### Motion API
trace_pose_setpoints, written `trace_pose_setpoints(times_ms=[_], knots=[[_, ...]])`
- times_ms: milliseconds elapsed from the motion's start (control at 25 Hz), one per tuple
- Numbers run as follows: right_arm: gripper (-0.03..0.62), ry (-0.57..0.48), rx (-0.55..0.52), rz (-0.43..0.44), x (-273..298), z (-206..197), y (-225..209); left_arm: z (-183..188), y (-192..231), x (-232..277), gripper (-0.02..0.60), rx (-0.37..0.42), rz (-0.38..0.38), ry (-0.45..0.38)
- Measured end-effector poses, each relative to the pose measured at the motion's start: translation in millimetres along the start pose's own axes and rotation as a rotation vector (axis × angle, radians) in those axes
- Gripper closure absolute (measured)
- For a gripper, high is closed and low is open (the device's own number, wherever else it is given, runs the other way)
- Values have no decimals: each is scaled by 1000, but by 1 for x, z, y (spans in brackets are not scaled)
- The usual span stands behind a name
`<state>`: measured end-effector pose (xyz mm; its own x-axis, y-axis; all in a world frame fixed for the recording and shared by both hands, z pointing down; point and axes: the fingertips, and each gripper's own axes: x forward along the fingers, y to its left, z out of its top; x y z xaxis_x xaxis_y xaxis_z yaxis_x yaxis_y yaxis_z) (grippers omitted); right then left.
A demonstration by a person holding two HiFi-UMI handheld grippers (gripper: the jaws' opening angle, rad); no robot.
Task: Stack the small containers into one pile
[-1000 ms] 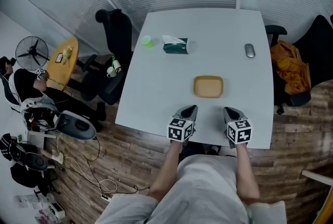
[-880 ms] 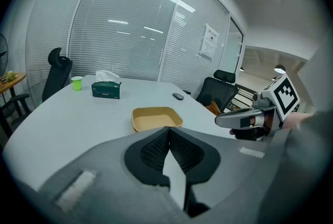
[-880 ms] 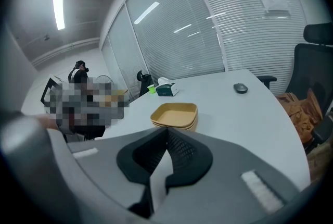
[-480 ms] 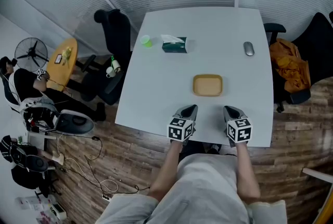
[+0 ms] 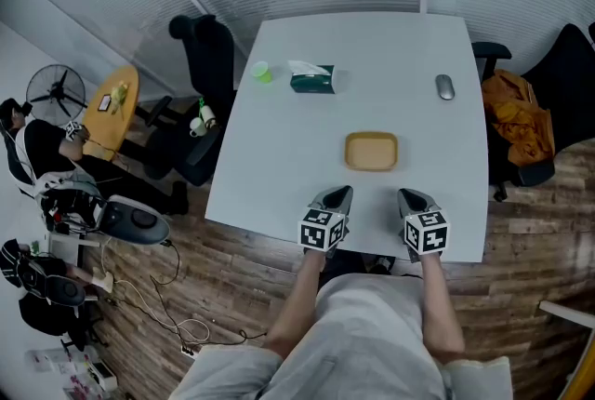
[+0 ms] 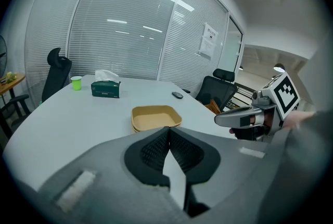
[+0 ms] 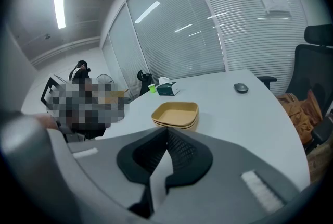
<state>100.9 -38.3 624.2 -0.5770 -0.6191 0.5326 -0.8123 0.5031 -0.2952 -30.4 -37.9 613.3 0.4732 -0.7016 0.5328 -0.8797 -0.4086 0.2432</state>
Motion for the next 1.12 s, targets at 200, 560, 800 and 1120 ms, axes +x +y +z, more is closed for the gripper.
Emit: trace_pose_setpoints(times_ms=[200,560,800,1120], knots=[[592,-3,-1,-2,-2,0,2,0,-1,-2,580,1,-2,-1],[592,7,-18,0,-4,-5,2,-5,-5,-3,580,-3,-6,-2],[592,10,-16,-10,-7,-8,2,-9,-6,-3,580,-5,-13,-3],[592,13,-17,-9,-7,-8,4,-11,-6,-4,580,-6,-17,4]])
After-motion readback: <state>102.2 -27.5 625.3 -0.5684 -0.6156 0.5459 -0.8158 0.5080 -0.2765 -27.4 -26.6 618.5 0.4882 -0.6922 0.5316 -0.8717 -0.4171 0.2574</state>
